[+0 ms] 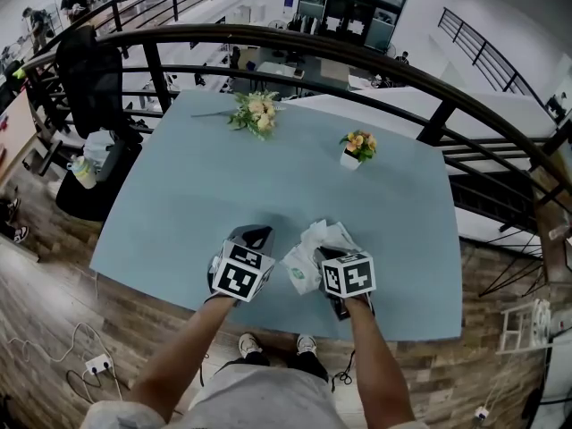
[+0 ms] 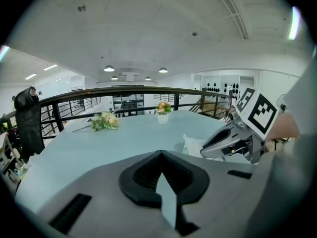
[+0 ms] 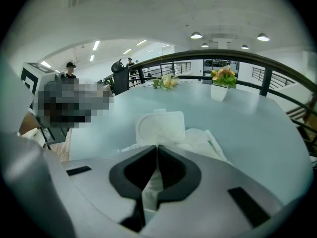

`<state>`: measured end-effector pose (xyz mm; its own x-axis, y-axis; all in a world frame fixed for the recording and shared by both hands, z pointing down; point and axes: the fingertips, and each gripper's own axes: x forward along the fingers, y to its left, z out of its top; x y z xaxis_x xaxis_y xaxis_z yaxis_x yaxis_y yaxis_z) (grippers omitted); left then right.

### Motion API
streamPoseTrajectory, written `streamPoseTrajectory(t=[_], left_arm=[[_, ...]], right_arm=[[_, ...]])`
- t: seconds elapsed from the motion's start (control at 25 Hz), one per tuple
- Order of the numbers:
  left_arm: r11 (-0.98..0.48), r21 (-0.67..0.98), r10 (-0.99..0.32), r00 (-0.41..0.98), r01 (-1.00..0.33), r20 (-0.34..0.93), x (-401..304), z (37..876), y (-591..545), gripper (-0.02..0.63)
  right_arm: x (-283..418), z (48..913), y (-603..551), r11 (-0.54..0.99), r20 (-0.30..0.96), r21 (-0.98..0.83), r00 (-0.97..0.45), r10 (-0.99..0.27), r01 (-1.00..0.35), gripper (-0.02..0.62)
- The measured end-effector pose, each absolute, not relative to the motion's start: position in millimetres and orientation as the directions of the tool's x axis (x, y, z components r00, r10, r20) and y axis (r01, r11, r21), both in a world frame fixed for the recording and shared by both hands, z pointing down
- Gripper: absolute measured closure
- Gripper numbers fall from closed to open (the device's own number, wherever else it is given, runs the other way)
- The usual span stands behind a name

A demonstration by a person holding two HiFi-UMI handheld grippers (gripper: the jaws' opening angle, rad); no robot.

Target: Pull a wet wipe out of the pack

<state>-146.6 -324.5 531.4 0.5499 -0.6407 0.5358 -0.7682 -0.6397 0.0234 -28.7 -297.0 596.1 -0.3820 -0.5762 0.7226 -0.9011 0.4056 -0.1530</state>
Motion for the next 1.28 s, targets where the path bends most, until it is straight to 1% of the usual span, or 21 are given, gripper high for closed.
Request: streamPoseTrajectory(t=[0.56, 1.28], left_arm=[[-0.65, 0.019, -0.635, 0.557, -0.76, 0.535, -143.7, 535.4, -326.6, 0.611], [-0.674, 0.015, -0.629, 0.584, -0.739, 0.513, -121.9, 515.6, -332.2, 0.611]], right_arm=[[-23.9, 591.3, -298.3, 0.387, 0.709, -0.159, -0.377, -0.595, -0.909, 0.588], [-11.2, 568.6, -305.3, 0.369, 0.669, -0.159, -0.375, -0.642, -0.916, 0.588]])
